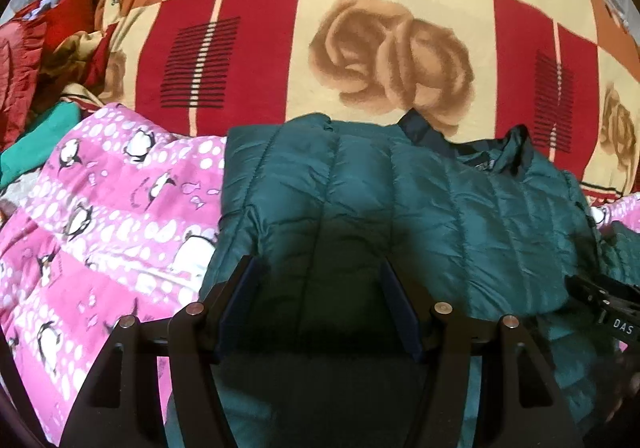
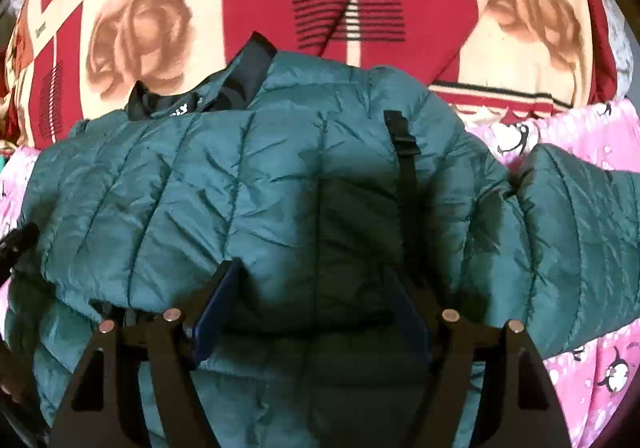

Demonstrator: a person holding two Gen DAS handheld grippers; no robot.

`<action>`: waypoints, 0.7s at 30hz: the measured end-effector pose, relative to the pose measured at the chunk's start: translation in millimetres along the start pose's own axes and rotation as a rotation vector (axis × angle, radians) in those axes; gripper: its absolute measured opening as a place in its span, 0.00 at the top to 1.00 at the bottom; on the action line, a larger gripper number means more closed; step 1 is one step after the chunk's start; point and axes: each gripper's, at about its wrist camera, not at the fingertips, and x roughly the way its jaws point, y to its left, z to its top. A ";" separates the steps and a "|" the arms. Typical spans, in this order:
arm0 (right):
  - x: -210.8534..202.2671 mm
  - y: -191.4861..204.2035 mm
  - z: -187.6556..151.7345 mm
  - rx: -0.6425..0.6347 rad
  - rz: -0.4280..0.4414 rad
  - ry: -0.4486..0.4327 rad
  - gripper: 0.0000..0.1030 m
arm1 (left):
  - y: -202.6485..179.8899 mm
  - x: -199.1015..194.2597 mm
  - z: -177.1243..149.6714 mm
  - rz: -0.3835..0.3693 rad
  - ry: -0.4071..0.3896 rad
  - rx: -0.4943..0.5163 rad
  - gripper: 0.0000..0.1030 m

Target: Fold large clothes

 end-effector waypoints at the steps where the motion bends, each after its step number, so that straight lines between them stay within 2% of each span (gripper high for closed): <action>1: -9.4 2.1 -1.8 0.009 0.025 -0.014 0.25 | 0.0 -5.4 -0.8 -0.001 -0.010 -0.004 0.63; 3: -27.2 4.1 -5.2 0.029 0.059 -0.041 0.24 | -1.6 -18.6 -2.5 0.007 -0.028 -0.009 0.63; 8: -64.6 13.5 -25.5 0.043 0.066 -0.099 0.18 | -8.9 -45.6 -10.0 0.008 -0.074 0.002 0.63; 21: -109.7 9.2 -53.7 0.076 0.052 -0.125 0.17 | -23.2 -98.6 -36.8 -0.004 -0.104 0.002 0.63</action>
